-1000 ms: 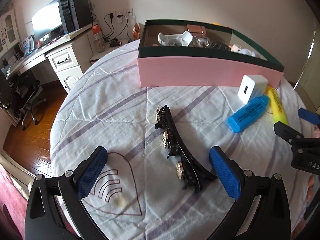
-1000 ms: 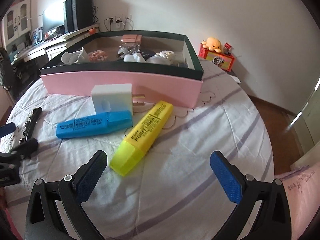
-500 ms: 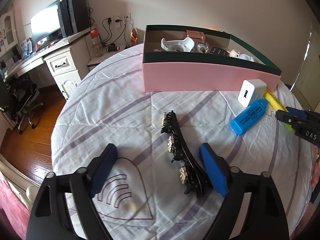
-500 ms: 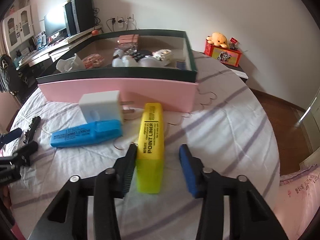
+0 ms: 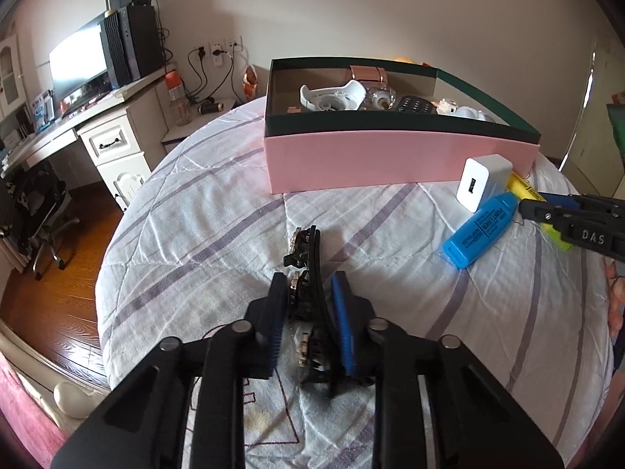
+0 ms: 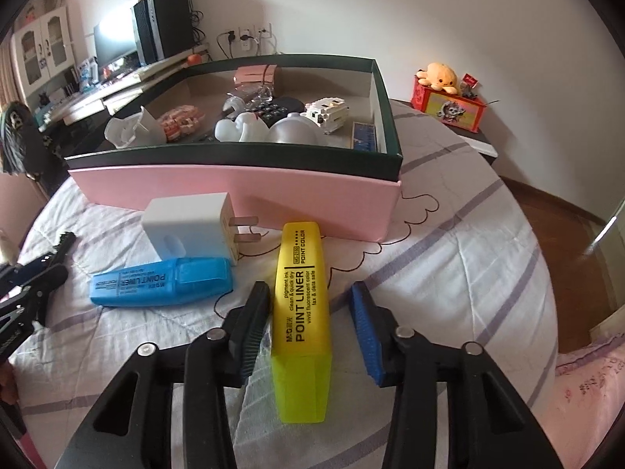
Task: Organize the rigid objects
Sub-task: 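Grasp the black hair clip with the left tool while the right tool grasps the yellow highlighter, then lift the hair clip with the left tool while the right tool carries the highlighter toward the box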
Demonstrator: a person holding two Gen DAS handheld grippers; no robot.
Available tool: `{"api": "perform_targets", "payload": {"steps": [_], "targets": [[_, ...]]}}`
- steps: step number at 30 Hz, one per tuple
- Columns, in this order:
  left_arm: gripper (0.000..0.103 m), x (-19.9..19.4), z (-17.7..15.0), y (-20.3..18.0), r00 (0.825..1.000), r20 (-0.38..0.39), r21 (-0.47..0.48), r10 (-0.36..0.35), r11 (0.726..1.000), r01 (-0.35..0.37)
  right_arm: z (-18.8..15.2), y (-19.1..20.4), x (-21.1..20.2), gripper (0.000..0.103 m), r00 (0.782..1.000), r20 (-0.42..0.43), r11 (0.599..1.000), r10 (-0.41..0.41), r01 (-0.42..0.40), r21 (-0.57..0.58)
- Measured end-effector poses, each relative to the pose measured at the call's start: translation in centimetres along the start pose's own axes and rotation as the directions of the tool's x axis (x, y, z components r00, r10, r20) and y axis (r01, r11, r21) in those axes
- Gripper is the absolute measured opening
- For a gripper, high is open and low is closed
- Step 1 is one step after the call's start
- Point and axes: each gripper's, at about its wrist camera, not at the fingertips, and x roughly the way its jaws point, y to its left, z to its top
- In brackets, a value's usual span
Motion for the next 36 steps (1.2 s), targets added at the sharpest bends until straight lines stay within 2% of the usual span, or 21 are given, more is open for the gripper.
{"api": "perform_targets", "payload": {"steps": [1, 5, 15, 21, 30, 36], "targets": [[0.020, -0.1, 0.0, 0.0, 1.000, 0.002, -0.003, -0.002, 1.000, 0.002, -0.1, -0.1, -0.1, 0.026, 1.000, 0.003, 1.000, 0.013, -0.013, 0.000], [0.019, -0.9, -0.3, 0.0, 0.999, 0.007, -0.006, -0.046, 0.999, 0.046, -0.7, 0.0, -0.8, 0.027, 0.999, 0.010, 0.999, 0.039, -0.039, -0.007], [0.019, -3.4, -0.1, -1.2, 0.995, 0.038, 0.024, -0.097, 0.995, 0.096, -2.6, -0.6, -3.5, 0.027, 0.995, 0.042, 0.995, 0.088, -0.089, 0.037], [0.019, -5.2, 1.0, -1.8, 0.990, 0.075, 0.044, -0.123, 0.992, 0.120, -2.5, -0.4, -6.4, 0.027, 0.988, 0.099, 0.992, 0.118, -0.122, 0.039], [0.019, -7.4, 6.5, -4.4, 0.972, 0.174, 0.123, -0.156, 0.983, 0.136, 0.5, 1.0, -10.3, 0.027, 0.969, 0.194, 0.989, 0.150, -0.146, -0.036], [0.019, -6.3, 11.1, -5.9, 0.966, 0.195, 0.180, -0.169, 0.974, 0.134, 3.9, 1.5, -10.5, 0.027, 0.962, 0.224, 0.987, 0.154, -0.137, -0.087]]}}
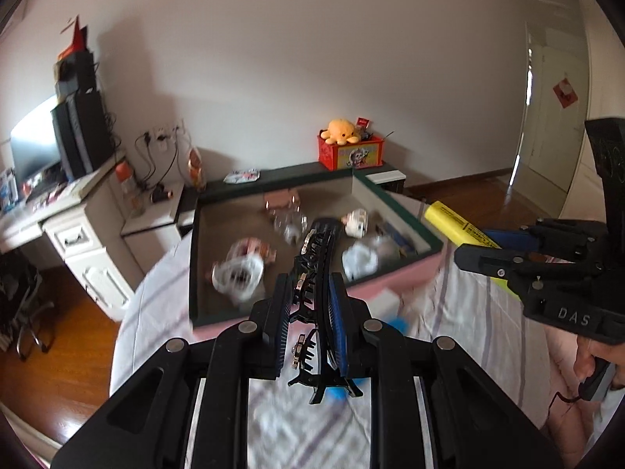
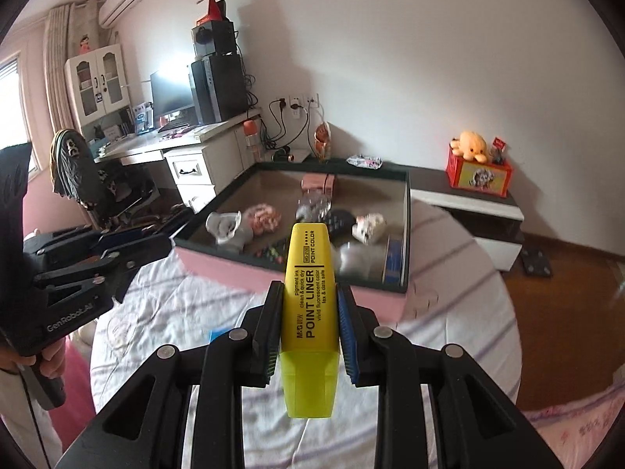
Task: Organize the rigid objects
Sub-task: 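Lift the hair clip with the left tool while the right tool carries the highlighter toward the box, then lower the hair clip into the box with the left tool while the right tool lowers the highlighter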
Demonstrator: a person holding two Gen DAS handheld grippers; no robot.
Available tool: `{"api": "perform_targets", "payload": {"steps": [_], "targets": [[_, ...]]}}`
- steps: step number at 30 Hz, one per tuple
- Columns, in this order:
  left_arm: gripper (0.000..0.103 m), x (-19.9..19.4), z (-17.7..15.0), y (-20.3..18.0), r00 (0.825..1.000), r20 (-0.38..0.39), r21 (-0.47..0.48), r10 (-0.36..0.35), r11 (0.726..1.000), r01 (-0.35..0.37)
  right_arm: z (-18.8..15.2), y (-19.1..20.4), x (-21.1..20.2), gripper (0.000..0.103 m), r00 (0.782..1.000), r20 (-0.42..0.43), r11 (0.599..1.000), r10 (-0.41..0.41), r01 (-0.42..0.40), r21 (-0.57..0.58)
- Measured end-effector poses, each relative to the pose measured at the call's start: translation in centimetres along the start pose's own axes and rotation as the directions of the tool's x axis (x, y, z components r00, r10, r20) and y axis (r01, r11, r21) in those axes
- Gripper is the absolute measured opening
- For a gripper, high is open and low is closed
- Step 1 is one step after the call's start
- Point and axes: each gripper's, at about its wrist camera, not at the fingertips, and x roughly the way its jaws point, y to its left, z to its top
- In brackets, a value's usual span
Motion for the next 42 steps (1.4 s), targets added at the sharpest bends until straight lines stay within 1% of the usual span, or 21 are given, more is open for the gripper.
{"api": "perform_targets", "payload": {"steps": [5, 10, 14, 19, 21, 23, 26, 34, 38, 39, 41, 42], "targets": [[0.019, 3.7, 3.1, 0.1, 1.000, -0.021, 0.029, -0.012, 0.999, 0.012, 2.6, -1.0, 2.0, 0.027, 1.000, -0.001, 1.000, -0.010, 0.010, -0.022], [0.019, 8.1, 5.2, 0.3, 0.998, -0.062, 0.048, -0.009, 0.999, 0.012, 4.7, -2.4, 5.9, 0.027, 0.999, -0.043, 0.999, -0.025, 0.024, -0.024], [0.019, 11.7, 5.7, 1.0, 0.994, -0.112, 0.051, 0.013, 0.999, -0.008, 5.8, -3.3, 9.4, 0.027, 0.996, -0.087, 0.999, -0.036, 0.033, -0.037], [0.019, 14.6, 5.1, 1.6, 0.987, -0.159, 0.047, 0.026, 0.999, -0.018, 6.2, -3.7, 13.1, 0.027, 0.988, -0.148, 0.999, -0.033, 0.026, -0.047], [0.019, 15.6, 4.8, 1.8, 0.983, -0.176, 0.046, 0.045, 0.998, -0.037, 6.0, -3.5, 14.5, 0.027, 0.984, -0.173, 0.998, -0.032, 0.022, -0.057], [0.019, 16.1, 4.5, 2.0, 0.981, -0.186, 0.043, 0.056, 0.998, -0.049, 5.9, -3.4, 15.5, 0.027, 0.981, -0.191, 0.997, -0.035, 0.022, -0.067], [0.019, 16.9, 4.1, 2.4, 0.979, -0.195, 0.032, 0.055, 0.998, -0.050, 5.9, -3.2, 16.7, 0.027, 0.977, -0.210, 0.997, -0.044, 0.028, -0.078], [0.020, 17.8, 3.3, 2.6, 0.972, -0.224, 0.033, 0.069, 0.997, -0.063, 5.8, -3.0, 17.6, 0.027, 0.976, -0.215, 0.997, -0.043, 0.028, -0.073], [0.021, 17.1, 3.3, 2.9, 0.975, -0.212, 0.018, 0.065, 0.998, -0.062, 5.5, -2.8, 17.3, 0.028, 0.977, -0.211, 0.998, -0.043, 0.030, -0.060], [0.022, 16.8, 3.3, 3.0, 0.976, -0.205, 0.015, 0.067, 0.998, -0.065, 5.6, -2.8, 17.2, 0.029, 0.978, -0.207, 0.998, -0.038, 0.027, -0.057], [0.032, 16.2, 3.2, 3.0, 0.978, -0.193, 0.012, 0.076, 0.997, -0.075, 5.6, -2.4, 16.6, 0.038, 0.980, -0.193, 0.997, -0.051, 0.040, -0.060], [0.035, 15.7, 3.1, 3.1, 0.979, -0.187, 0.007, 0.081, 0.997, -0.081, 5.6, -2.2, 16.2, 0.044, 0.980, -0.187, 0.997, -0.062, 0.051, -0.061]]}}
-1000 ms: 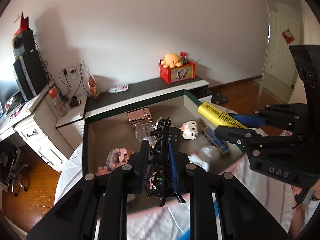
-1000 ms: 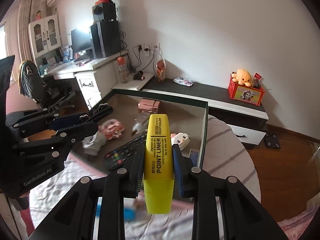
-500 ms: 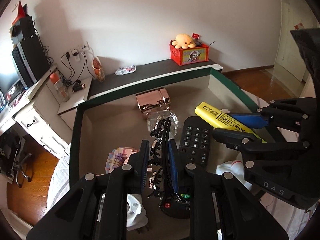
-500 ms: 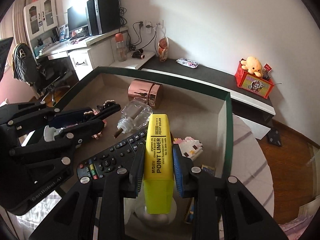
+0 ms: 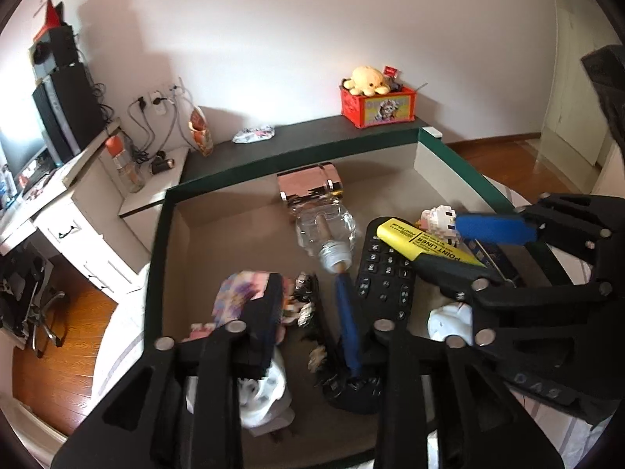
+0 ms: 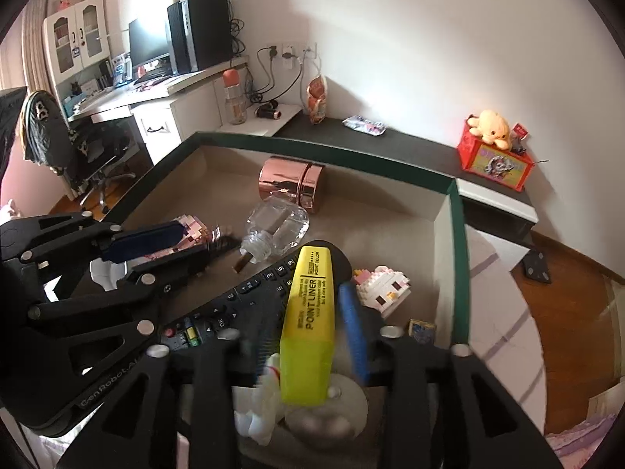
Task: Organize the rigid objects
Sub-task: 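Lower the hair clip into the box with the left tool while the right tool lowers the highlighter, then open both tools in the box and withdraw them toward the remaining items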
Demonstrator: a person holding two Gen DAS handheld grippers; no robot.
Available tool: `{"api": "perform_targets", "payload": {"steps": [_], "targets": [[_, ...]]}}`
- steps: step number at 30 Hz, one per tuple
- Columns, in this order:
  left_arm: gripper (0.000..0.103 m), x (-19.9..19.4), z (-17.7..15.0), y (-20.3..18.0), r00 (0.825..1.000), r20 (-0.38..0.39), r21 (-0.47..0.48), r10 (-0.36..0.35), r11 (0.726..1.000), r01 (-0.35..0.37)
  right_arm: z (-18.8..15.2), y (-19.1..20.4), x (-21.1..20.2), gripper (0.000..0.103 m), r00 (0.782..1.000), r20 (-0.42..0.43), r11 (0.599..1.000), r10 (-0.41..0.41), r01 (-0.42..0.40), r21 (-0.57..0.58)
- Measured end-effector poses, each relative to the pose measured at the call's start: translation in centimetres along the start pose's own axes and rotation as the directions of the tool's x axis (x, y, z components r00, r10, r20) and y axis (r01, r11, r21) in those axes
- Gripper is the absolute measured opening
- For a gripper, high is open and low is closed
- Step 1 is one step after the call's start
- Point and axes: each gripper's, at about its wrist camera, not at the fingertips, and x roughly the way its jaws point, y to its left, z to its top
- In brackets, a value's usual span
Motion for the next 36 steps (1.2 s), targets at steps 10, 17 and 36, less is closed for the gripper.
{"api": "perform_targets", "payload": {"steps": [10, 17, 36], "targets": [[0.073, -6.7, -3.5, 1.9, 0.998, 0.069, -0.036, 0.006, 0.999, -0.004, -2.0, 2.9, -5.9, 0.050, 0.997, 0.074, 1.000, -0.026, 0.026, -0.003], [0.093, -12.6, -7.8, 3.9, 0.991, 0.128, -0.107, 0.040, 0.994, -0.026, -5.6, 6.1, -10.8, 0.058, 0.993, 0.114, 0.999, -0.032, 0.031, 0.007], [0.103, -19.2, -18.0, 1.9, 0.993, 0.117, -0.134, 0.008, 0.991, 0.008, -16.7, 9.7, -16.6, 0.080, 0.990, 0.095, 0.993, -0.101, 0.095, 0.071]]}}
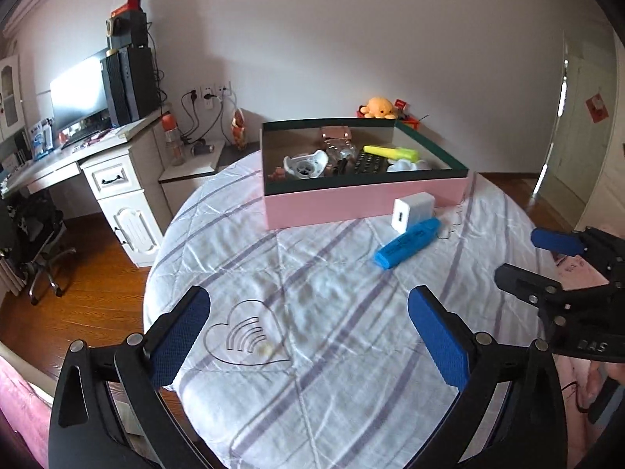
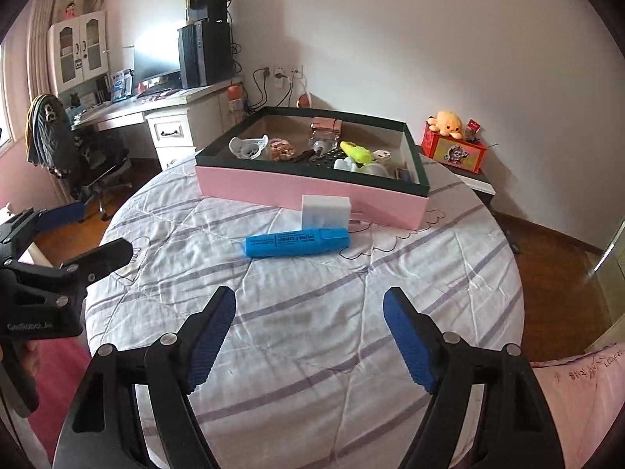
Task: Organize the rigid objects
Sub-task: 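Open both tools in the box and withdraw them toward the remaining items, then grasp the white plug charger with the right tool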
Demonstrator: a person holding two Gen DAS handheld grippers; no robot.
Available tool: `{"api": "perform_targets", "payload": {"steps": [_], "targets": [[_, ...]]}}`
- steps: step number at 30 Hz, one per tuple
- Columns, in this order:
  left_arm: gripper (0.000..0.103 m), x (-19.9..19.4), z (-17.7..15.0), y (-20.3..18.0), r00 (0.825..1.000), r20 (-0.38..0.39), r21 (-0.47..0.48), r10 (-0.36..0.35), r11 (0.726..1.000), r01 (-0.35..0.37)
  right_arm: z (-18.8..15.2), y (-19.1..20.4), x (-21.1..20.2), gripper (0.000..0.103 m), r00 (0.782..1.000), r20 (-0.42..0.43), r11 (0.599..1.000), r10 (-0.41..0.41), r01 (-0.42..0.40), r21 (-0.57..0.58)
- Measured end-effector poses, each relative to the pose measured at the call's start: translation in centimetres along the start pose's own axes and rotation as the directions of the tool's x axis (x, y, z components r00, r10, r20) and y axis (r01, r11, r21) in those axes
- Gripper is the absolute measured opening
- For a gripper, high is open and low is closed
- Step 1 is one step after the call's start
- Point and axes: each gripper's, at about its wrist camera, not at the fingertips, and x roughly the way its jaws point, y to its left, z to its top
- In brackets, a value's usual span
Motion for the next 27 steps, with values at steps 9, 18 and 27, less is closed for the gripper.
{"api": "perform_targets", "payload": {"steps": [9, 18, 27], "targets": [[0.103, 1.2, 0.0, -0.8, 1.000, -0.029, 0.018, -0.007, 1.000, 0.007, 0.4, -0.8, 1.4, 0.082, 1.000, 0.002, 0.998, 0.019, -0.019, 0.067], [0.103, 3.2, 1.3, 0.5, 0.999, -0.038, 0.005, 0.003, 1.000, -0.003, 1.7, -1.9, 4.6, 0.082, 0.999, -0.030, 0.994, 0.030, -0.027, 0.102], [0.103, 6.5, 4.8, 3.1, 0.999, -0.028, -0.001, 0.045, 0.999, -0.045, 4.5, -2.2, 10.1, 0.082, 0.995, -0.097, 0.993, 0.025, -0.013, 0.114]]}}
